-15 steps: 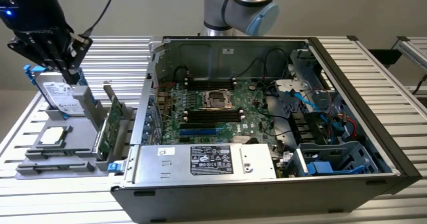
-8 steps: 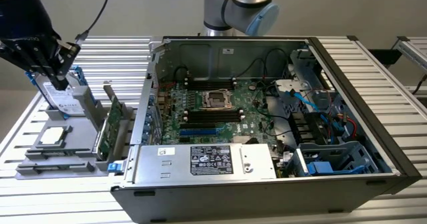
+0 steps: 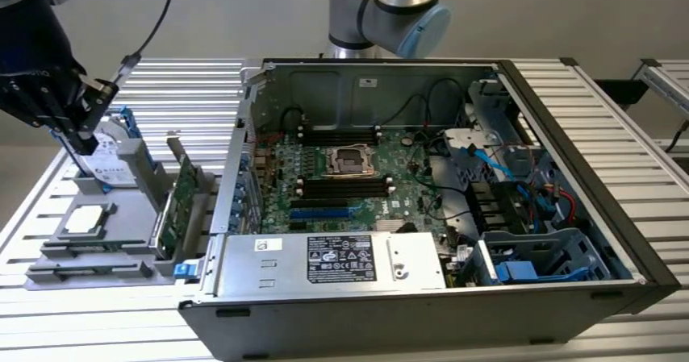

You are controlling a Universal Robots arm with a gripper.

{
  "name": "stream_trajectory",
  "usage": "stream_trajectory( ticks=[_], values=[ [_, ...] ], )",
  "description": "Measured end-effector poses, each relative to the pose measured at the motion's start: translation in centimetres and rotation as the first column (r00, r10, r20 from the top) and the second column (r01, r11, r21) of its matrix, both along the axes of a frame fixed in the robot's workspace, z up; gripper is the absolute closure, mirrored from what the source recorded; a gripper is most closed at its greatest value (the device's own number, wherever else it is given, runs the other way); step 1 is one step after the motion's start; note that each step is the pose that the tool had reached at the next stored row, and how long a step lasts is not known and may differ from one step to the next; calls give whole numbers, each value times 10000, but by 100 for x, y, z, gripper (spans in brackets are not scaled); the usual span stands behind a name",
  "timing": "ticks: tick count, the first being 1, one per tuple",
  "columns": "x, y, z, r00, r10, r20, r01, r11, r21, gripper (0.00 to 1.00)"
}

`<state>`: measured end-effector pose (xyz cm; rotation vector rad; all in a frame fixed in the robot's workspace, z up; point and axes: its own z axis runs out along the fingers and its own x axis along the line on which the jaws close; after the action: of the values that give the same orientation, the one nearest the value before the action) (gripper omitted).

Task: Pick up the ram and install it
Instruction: 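Reach for the ram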

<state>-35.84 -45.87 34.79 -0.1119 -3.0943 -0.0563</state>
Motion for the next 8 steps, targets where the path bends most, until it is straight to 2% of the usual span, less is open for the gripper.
stream_trajectory(
  ticks=[5,8],
  values=[
    [-8,-53,-15,9999,26,-163,-27,10000,-35,89],
    [-13,-82,-24,9998,69,-206,-70,10000,-36,89]
  ],
)
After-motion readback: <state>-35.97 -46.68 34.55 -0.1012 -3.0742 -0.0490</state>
